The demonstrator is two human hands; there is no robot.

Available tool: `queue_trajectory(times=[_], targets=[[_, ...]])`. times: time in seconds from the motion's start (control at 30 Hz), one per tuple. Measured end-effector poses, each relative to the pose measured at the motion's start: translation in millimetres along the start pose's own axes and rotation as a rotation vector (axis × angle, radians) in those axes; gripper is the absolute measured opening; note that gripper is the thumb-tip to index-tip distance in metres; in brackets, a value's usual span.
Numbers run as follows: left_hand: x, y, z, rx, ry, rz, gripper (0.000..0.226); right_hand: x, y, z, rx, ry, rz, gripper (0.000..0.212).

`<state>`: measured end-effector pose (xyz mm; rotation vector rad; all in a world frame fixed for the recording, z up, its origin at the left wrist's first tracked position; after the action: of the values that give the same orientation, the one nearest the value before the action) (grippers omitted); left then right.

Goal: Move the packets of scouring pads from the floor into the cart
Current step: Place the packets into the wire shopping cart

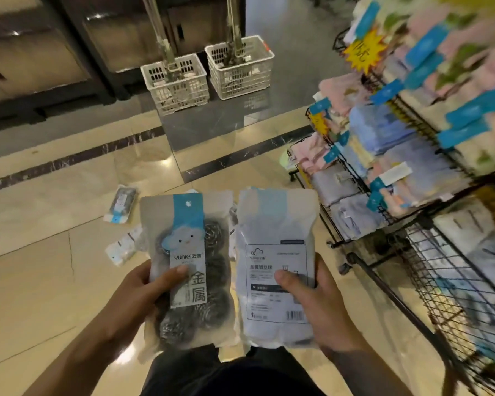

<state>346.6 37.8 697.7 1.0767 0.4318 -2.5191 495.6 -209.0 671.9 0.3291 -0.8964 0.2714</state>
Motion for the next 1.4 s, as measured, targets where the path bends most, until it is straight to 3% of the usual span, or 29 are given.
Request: queue_trajectory(times=[0.27, 0.4, 0.57, 0.67, 0.73, 0.8, 0.87, 0.93, 1.1, 1.23, 1.4], targets=[[-63, 11, -47, 0.266, 0.069, -0.143, 0.042, 3, 2, 25, -0.413, -0.077, -0.124, 0.040], [-90, 25, -68, 0.437, 0.091, -0.232, 0.066, -3, 6, 59, -0.587, -0.103, -0.238, 0.047], [-107, 65, -78, 0.608, 0.076, -0.315, 0.076, -9, -11, 102, -0.780, -0.116, -0.314, 0.049], [-109, 102, -69, 0.687, 0.093, -0.372, 0.053, -13, -29, 129, -0.888, -0.146, -0.391, 0.042], [-110, 130, -58, 0.727, 0.111, -0.425, 0.053, -17, -44, 145, -0.946, -0.149, -0.427, 0.043], [-111, 158, -47, 0.785, 0.153, -0.466, 0.072, -22, -60, 158, -0.990, -0.168, -0.434, 0.043], [-109, 189, -35, 0.808, 0.172, -0.497, 0.109, -27, -81, 170, -1.013, -0.185, -0.450, 0.042], [-104, 221, -25, 0.834, 0.174, -0.496, 0.122, -32, -105, 183, -1.006, -0.186, -0.472, 0.040], [-86, 302, 12, 0.861, 0.218, -0.496, 0.110, -45, -181, 212, -0.994, -0.193, -0.537, 0.037], [-69, 364, 37, 0.847, 0.213, -0.483, 0.049, -45, -235, 235, -0.944, -0.204, -0.556, 0.049], [-58, 419, 57, 0.849, 0.201, -0.492, 0.069, -44, -293, 255, -0.934, -0.183, -0.542, 0.067]])
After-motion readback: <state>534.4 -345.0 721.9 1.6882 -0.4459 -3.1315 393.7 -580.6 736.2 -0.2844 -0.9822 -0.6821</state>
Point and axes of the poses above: each hand's wrist, its own z-axis away from the middle knuckle, its own y-axis out of the palm, x = y × z, the point moved 3 cm from there along -z, towards the middle knuckle, and after that the axes turned 7 degrees about -z, right-handed, at the moved point
